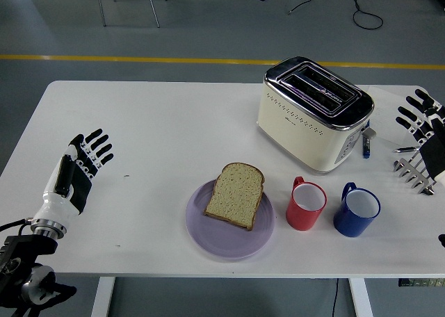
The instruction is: Push plate across desktop,pick up the break from the machine,place the break in the plate
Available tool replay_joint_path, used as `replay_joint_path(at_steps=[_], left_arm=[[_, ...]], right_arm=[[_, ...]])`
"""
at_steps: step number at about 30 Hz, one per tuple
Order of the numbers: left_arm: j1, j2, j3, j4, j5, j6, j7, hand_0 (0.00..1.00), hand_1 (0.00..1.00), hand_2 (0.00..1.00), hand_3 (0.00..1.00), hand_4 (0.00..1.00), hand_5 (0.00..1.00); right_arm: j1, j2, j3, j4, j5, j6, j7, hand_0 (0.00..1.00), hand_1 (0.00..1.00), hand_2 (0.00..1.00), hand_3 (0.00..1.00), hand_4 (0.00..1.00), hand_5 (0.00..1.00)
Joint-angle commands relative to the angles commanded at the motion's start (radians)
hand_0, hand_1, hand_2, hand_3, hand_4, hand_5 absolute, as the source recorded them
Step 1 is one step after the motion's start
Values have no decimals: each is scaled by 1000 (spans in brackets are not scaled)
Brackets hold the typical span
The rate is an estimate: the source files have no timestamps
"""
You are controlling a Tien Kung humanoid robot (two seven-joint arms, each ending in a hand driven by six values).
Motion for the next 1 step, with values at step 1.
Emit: replay_joint_path(at_steps=[1], left_arm=[[0, 1, 0, 0, 0, 0, 0, 839, 850, 853, 838, 563, 998]], right_arm=[[1, 0, 0, 0, 0, 0, 0, 840, 783, 839, 823, 535, 524]])
